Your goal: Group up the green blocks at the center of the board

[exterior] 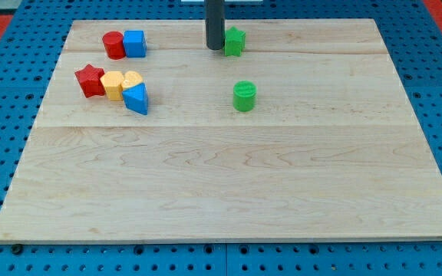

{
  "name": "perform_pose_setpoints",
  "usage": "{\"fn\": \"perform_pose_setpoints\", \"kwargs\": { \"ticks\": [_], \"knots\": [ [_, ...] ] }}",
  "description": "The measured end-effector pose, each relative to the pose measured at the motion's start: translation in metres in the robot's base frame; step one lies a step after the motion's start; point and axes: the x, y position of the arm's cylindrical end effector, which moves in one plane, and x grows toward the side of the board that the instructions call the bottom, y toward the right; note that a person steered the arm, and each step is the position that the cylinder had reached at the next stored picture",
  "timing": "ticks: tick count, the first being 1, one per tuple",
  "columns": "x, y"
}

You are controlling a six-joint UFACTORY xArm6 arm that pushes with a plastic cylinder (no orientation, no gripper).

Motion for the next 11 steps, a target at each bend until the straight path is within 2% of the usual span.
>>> {"fn": "perform_pose_setpoints", "kwargs": {
  "ticks": [1, 2, 3, 4, 5, 7, 8, 9, 10, 11],
  "knots": [
    [-0.022, -0.049],
    [-0.044, -0.040],
    [-0.036, 0.011],
    [-0.013, 0.015],
    [0.032, 0.008],
    [-0.021, 0.021],
    [-0.014, 0.081],
    [0.047, 0.038],
    [0.087, 0.030],
    [0.041, 0.029]
  ]
}}
